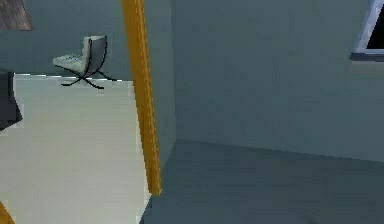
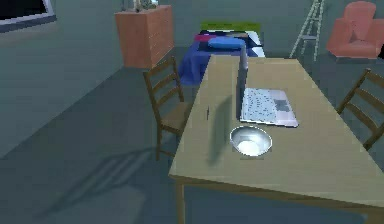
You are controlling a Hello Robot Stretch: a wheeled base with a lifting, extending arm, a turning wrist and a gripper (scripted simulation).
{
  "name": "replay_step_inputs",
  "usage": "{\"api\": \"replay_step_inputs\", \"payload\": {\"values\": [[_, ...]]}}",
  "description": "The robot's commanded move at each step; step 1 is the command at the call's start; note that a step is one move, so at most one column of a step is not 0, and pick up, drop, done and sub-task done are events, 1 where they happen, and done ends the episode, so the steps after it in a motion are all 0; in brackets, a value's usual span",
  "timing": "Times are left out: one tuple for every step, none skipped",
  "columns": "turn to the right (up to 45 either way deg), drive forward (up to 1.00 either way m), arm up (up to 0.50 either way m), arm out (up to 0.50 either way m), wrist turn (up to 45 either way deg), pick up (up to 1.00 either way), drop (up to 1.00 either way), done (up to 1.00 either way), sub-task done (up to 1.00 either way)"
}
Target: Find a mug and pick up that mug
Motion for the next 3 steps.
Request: {"api": "replay_step_inputs", "payload": {"values": [[0.0,0.55,0.00,0.00,0.0,0.00,0.00,0.00,0.00],[-33.0,0.00,0.00,0.00,0.0,0.00,0.00,0.00,0.00],[0.0,0.40,0.00,0.00,0.0,0.00,0.00,0.00,0.00]]}}
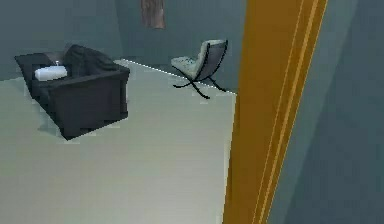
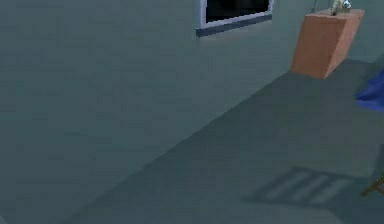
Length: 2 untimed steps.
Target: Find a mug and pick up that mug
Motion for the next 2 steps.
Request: {"api": "replay_step_inputs", "payload": {"values": [[-39.0,0.00,0.00,0.00,0.0,0.00,0.00,0.00,0.00],[0.0,0.30,0.00,0.00,0.0,0.00,0.00,0.00,0.00]]}}
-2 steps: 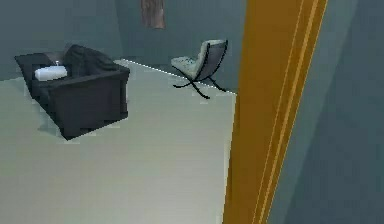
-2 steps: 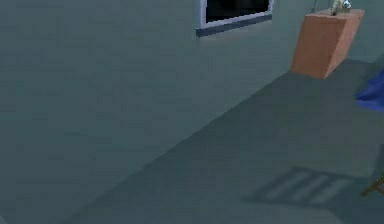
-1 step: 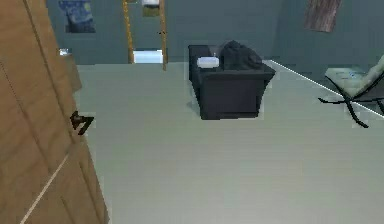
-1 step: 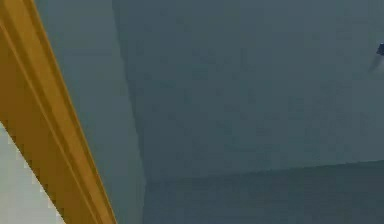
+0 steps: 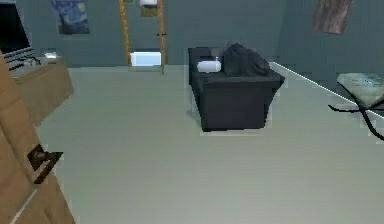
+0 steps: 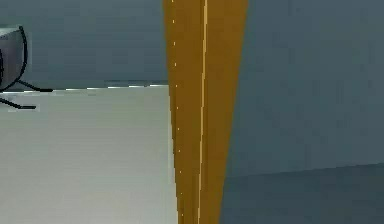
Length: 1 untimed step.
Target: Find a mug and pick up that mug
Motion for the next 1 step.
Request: {"api": "replay_step_inputs", "payload": {"values": [[-9.0,0.00,0.00,0.00,0.0,0.00,0.00,0.00,0.00]]}}
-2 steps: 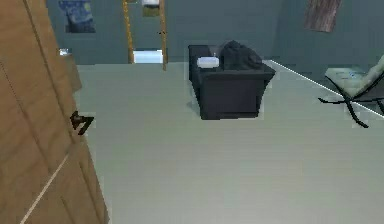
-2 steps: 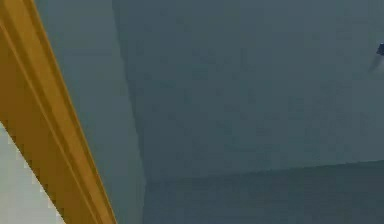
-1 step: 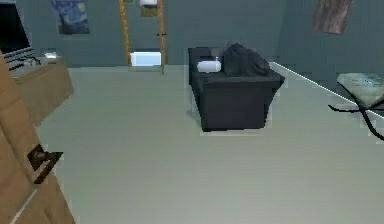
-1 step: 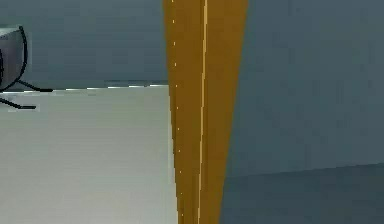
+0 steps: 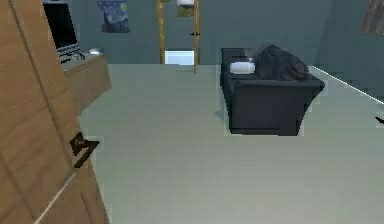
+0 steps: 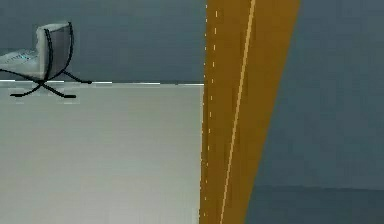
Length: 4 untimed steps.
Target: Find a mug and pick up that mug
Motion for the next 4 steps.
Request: {"api": "replay_step_inputs", "payload": {"values": [[0.0,0.15,0.00,0.00,0.0,0.00,0.00,0.00,0.00],[27.0,0.00,0.00,0.00,0.0,0.00,0.00,0.00,0.00],[0.0,0.35,0.00,0.00,0.0,0.00,0.00,0.00,0.00],[45.0,0.00,0.00,0.00,0.0,0.00,0.00,0.00,0.00]]}}
